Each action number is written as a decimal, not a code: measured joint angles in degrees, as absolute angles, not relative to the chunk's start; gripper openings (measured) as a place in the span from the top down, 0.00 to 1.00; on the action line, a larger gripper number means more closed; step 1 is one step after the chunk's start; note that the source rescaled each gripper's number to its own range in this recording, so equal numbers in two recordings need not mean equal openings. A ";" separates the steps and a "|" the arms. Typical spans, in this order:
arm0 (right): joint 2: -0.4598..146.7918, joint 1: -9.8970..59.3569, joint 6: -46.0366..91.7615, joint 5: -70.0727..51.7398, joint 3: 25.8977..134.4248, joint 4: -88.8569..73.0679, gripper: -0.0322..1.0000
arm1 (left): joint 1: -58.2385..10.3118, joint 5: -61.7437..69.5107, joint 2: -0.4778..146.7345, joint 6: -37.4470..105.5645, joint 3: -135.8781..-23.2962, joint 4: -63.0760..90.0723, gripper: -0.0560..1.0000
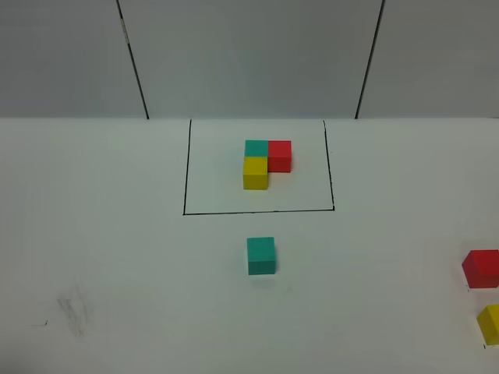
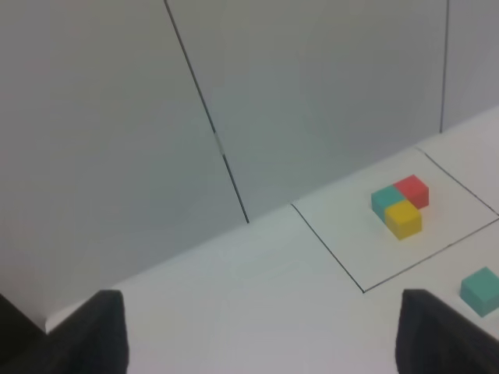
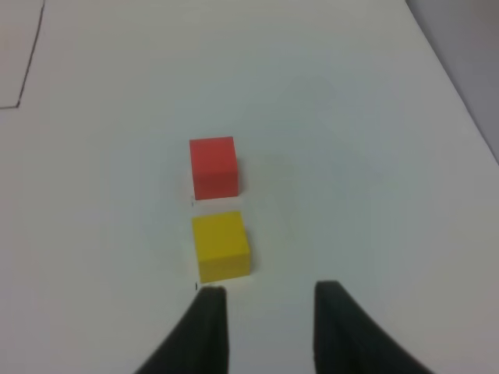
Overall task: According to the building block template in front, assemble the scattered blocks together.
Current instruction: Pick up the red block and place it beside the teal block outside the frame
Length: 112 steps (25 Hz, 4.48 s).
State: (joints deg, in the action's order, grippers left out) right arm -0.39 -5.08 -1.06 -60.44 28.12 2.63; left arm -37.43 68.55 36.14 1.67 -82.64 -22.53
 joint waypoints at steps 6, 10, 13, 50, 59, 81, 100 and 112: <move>-0.39 -5.08 -1.06 -60.44 28.12 2.63 0.97 | -37.43 68.60 27.19 -3.60 -70.45 -21.10 0.35; -0.39 -5.08 -1.06 -60.44 28.12 2.63 0.97 | -37.43 68.60 23.46 -5.62 -63.68 -16.13 0.39; -0.39 -5.08 -1.06 -60.44 28.12 2.63 0.97 | -37.43 68.60 22.05 -5.27 -59.17 -13.65 0.48; -0.39 -5.08 -1.06 -60.44 28.12 2.59 0.97 | -37.43 62.41 2.75 -12.48 -29.30 -4.72 0.59; -0.39 -5.08 -1.06 -60.44 28.12 2.59 0.97 | -24.93 62.35 2.69 -12.54 -29.30 -4.72 0.59; -0.39 -5.08 -1.06 -60.44 28.12 2.59 0.97 | 2.37 62.35 2.69 -12.54 -29.30 -4.72 0.59; -0.39 -5.08 -1.06 -60.44 28.12 2.71 0.97 | 2.37 62.35 2.69 -12.54 -29.30 -4.72 0.59; -0.39 -5.08 -1.06 -60.44 28.12 2.64 0.97 | 2.37 62.35 2.69 -12.65 -29.30 -4.72 0.59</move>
State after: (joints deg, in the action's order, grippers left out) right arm -0.39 -5.08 -1.06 -60.44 28.12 2.64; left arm 2.37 62.35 2.69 -12.65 -29.30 -4.72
